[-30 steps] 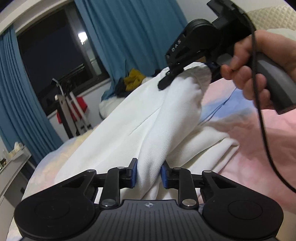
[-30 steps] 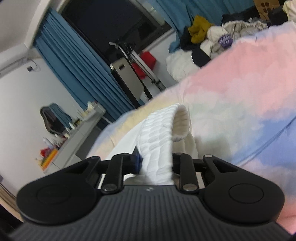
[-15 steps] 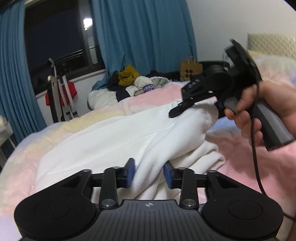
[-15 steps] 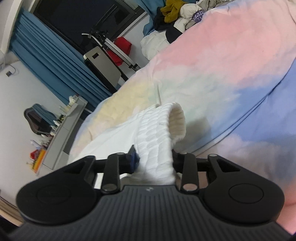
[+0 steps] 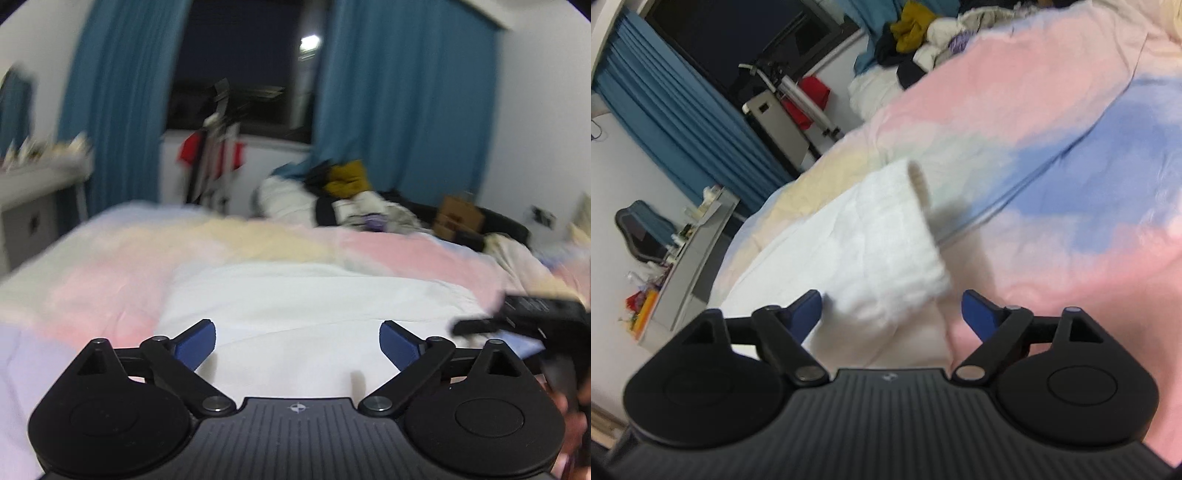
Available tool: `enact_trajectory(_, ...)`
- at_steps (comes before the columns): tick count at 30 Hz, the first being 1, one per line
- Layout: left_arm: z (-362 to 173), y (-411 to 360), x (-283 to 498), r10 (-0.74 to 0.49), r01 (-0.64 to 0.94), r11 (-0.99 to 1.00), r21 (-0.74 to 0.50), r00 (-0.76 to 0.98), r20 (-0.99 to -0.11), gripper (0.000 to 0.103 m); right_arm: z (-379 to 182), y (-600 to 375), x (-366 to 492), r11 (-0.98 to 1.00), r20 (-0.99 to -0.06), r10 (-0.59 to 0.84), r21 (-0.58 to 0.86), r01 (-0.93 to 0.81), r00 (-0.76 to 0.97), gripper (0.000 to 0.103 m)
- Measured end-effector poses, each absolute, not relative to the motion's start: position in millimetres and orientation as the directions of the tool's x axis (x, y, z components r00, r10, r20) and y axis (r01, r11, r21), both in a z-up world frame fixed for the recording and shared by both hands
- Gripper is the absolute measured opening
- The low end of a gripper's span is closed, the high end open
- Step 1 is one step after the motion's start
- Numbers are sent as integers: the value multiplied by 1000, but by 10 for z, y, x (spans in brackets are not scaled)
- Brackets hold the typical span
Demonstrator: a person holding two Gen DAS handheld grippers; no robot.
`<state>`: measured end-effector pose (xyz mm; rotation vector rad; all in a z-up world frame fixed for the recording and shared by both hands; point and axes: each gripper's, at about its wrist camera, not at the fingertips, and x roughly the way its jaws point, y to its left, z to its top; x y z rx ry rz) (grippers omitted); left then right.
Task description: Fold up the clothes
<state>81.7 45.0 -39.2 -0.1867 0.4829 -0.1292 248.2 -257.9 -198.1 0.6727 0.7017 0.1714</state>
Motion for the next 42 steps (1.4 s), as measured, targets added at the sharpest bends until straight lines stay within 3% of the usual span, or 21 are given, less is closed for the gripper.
enact_trajectory(8, -592, 1272, 1152, -153, -149, 882, -447, 807, -571, 99, -2294, -2490, 2652, 751, -536, 432, 659, 40, 726, 88)
enact_trajectory(13, -728, 1490, 1237, -220, -157, 835, -527, 783, -581, 98, -2460, -2471, 2805, 684, -475, 498, 730, 9, 726, 94)
enact_trajectory(19, -791, 1486, 1265, -225, -149, 839, -523, 780, -584, 98, -2368, -2521, 2824, 567, -349, 578, 822, -55, 738, 95)
enact_trajectory(25, -902, 1411, 1393, -236, -151, 836, -527, 769, -595, 97, -2605, -2436, 2965, 612, -437, 561, 791, 3, 704, 94)
enact_trajectory(28, -945, 1387, 1432, -225, -165, 839, -519, 763, -606, 89, -2512, -2384, 2946, 636, -444, 517, 772, 19, 732, 82)
enact_trajectory(30, -941, 1379, 1424, -217, -178, 835, -520, 763, -609, 81, -2415, -2349, 2881, 663, -429, 481, 749, 3, 764, 64)
enact_trajectory(33, -889, 1393, 1354, -208, -185, 820, -541, 785, -584, 61, -2207, -2281, 2770, 693, -373, 446, 719, -51, 814, 51)
enact_trajectory(35, -796, 1377, 1317, -212, -168, 824, -542, 795, -568, 47, -2051, -2238, 2747, 701, -337, 446, 707, -90, 829, 48)
enact_trajectory(42, -204, 1053, 1269, -224, -101, 840, -534, 830, -510, 41, -1532, -2384, 2599, 678, -219, 440, 717, -162, 871, 45)
